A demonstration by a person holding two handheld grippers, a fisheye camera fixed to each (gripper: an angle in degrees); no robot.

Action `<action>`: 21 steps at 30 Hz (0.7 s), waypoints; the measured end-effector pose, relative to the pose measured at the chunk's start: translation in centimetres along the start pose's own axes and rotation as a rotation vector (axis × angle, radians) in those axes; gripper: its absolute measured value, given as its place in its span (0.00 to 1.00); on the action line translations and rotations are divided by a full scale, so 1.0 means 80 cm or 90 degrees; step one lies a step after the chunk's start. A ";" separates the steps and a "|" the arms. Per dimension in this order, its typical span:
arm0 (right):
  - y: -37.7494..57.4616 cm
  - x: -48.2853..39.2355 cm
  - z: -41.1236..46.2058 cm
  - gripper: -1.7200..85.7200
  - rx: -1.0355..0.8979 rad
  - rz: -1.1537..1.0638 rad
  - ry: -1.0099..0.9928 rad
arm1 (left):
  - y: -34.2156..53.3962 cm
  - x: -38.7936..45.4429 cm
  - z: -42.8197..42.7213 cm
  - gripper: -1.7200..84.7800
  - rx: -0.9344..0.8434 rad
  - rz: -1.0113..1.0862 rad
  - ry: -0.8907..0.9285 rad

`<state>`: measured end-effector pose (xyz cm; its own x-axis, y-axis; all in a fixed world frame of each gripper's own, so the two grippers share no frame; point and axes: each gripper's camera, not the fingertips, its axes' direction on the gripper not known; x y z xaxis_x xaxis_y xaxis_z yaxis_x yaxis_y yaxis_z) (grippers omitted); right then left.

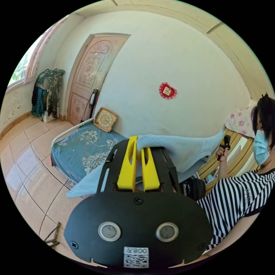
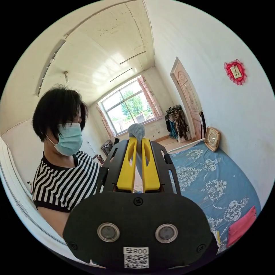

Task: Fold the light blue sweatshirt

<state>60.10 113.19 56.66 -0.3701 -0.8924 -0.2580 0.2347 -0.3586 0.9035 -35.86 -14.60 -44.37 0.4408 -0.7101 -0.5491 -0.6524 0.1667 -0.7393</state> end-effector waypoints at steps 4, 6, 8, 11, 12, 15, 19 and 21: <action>0.036 0.016 -0.047 0.05 -0.038 0.033 -0.030 | -0.009 0.028 -0.067 0.02 0.019 -0.002 -0.052; 0.044 0.023 -0.068 0.05 -0.047 0.047 -0.053 | -0.017 0.042 -0.091 0.02 0.023 0.005 -0.076; 0.046 0.032 -0.092 0.05 -0.045 0.059 -0.076 | -0.030 0.058 -0.110 0.02 0.017 0.015 -0.105; 0.039 0.045 -0.136 0.05 -0.053 0.068 -0.071 | -0.059 0.083 -0.135 0.02 0.017 0.032 -0.123; 0.034 0.051 -0.152 0.05 -0.060 0.070 -0.073 | -0.073 0.092 -0.142 0.02 0.016 0.037 -0.126; 0.019 0.071 -0.194 0.05 -0.075 0.076 -0.071 | -0.111 0.109 -0.153 0.02 0.007 0.040 -0.139; -0.004 0.111 -0.260 0.05 -0.063 0.100 -0.074 | -0.173 0.127 -0.158 0.02 -0.010 0.041 -0.133; -0.016 0.133 -0.291 0.05 -0.051 0.114 -0.072 | -0.206 0.134 -0.152 0.02 -0.026 0.048 -0.132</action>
<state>76.83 97.77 44.79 -0.4134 -0.9091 -0.0511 0.3753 -0.2212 0.9001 -27.85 -33.30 -33.34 0.5041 -0.5401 -0.6739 -0.7108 0.1838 -0.6790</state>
